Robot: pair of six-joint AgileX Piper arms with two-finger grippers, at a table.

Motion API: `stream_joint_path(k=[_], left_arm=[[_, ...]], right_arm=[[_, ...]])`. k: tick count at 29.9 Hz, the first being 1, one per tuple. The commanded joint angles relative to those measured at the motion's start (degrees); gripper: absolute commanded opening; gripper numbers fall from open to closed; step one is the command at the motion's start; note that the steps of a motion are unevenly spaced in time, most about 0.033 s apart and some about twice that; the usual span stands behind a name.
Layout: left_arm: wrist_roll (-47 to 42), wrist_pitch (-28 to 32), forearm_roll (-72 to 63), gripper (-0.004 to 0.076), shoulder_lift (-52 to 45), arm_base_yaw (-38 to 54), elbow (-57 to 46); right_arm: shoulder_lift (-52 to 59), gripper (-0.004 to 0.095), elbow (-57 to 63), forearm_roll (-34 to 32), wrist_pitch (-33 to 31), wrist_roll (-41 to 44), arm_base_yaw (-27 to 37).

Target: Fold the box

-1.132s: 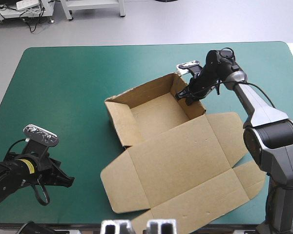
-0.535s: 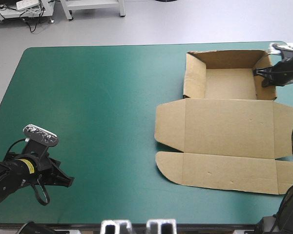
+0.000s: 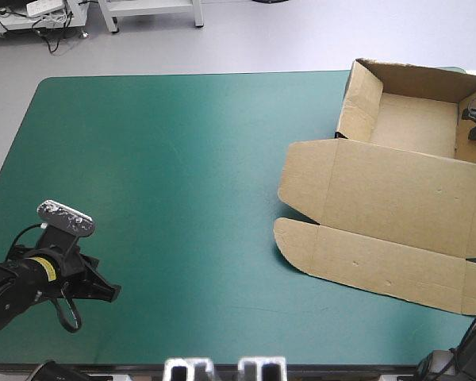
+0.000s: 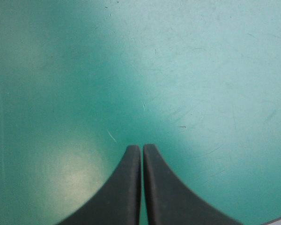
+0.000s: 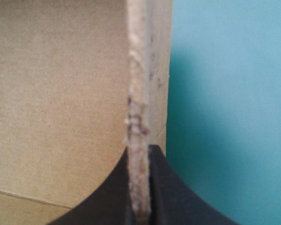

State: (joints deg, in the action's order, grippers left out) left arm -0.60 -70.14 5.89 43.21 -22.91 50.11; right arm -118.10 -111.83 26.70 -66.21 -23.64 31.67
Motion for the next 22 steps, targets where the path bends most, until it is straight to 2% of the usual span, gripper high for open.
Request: stream_joint_path(k=[1, 5, 7, 9, 12, 17, 20, 22], left_arm=[[-0.5, 2.0, 0.2, 0.0003, -0.2, -0.3, 1.5], [-0.5, 2.4, 0.2, 0.0003, -0.2, -0.3, 1.5], [-0.7, 2.4, 0.4, 0.0003, -0.2, -0.3, 1.5], [-0.6, 2.4, 0.4, 0.0003, -0.2, -0.3, 1.5], [-0.4, 2.3, 0.4, 0.0003, -0.2, -0.3, 1.5], [-0.4, 1.8, 0.4, 0.0003, -0.2, -0.3, 1.5], [-0.4, 2.0, 0.4, 0.0003, -0.2, -0.3, 1.5], [-0.4, 3.0, 0.4, 0.0003, -0.2, -0.3, 1.5]], right_arm=[[4.1, 0.0002, -1.9, 2.4, 2.1, -1.0, 0.5], [4.1, 0.0116, -1.9, 0.9, 1.9, -0.9, 0.5], [4.1, 0.0213, -1.9, 0.6, 1.4, -0.2, 0.5], [4.1, 0.0357, -2.1, -0.2, 1.4, 0.0, 0.5], [4.2, 0.0498, -2.9, -0.6, 1.5, 2.3, 1.0], [4.9, 0.0531, -5.7, 2.8, 0.6, 5.3, 3.2], [6.5, 0.0529, -6.3, 11.7, -0.2, 4.3, 4.5], [7.7, 0.0509, -6.3, 19.5, -1.6, 0.1, 4.9]])
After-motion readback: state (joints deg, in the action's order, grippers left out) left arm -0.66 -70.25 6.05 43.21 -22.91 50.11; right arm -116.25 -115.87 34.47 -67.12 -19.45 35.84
